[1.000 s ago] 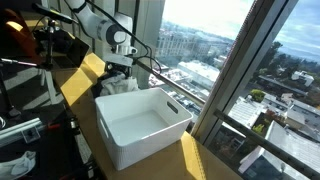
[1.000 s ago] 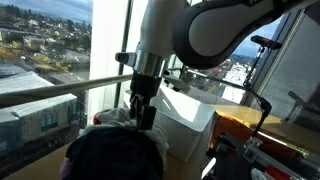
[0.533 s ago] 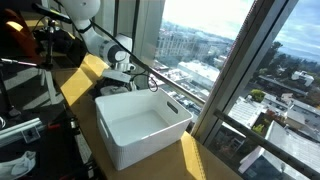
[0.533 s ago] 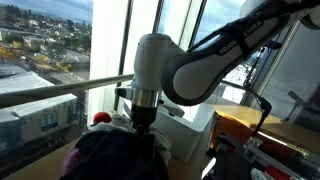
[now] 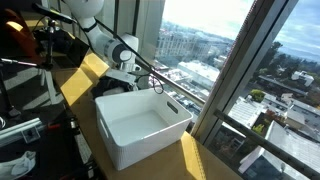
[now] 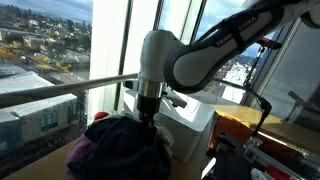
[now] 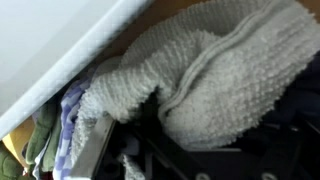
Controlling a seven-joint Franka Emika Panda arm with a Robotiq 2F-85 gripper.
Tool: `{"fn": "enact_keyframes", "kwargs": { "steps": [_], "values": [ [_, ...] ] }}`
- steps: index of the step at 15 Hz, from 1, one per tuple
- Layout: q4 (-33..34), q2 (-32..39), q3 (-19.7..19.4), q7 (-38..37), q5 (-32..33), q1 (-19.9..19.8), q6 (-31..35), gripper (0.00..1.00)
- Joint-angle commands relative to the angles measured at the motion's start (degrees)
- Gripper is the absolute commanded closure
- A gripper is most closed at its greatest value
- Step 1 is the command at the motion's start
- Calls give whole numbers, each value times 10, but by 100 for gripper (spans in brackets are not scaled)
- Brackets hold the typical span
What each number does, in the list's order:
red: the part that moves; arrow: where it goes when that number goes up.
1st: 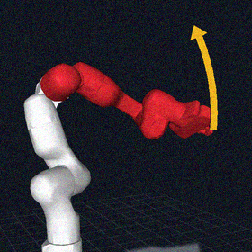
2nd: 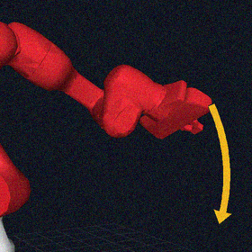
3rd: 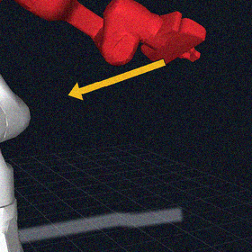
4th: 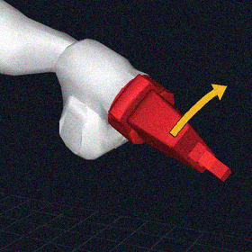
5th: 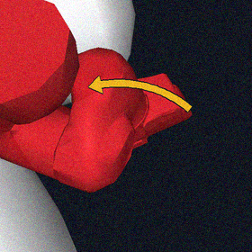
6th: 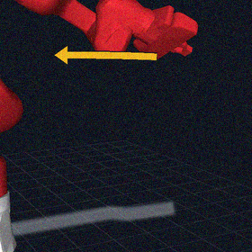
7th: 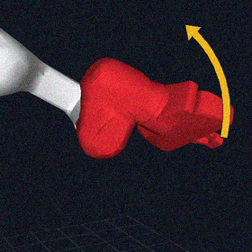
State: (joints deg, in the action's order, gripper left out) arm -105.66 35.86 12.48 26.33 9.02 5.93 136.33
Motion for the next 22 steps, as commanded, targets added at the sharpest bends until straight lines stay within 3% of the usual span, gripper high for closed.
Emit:
{"fn": "enact_keyframes", "kwargs": {
  "steps": [1,2,8,12,18,22],
  "values": [
    [-28,-49,7,11,-10,-10,-16,91],
    [-34,-63,9,13,-11,-10,-16,99],
    [-51,-168,37,43,-37,-10,-44,100],
    [-20,-243,40,82,-87,-13,-84,100],
    [35,-338,-18,134,-112,-29,-141,100],
    [17,-343,-85,171,-100,-63,-129,100]
  ]
}}
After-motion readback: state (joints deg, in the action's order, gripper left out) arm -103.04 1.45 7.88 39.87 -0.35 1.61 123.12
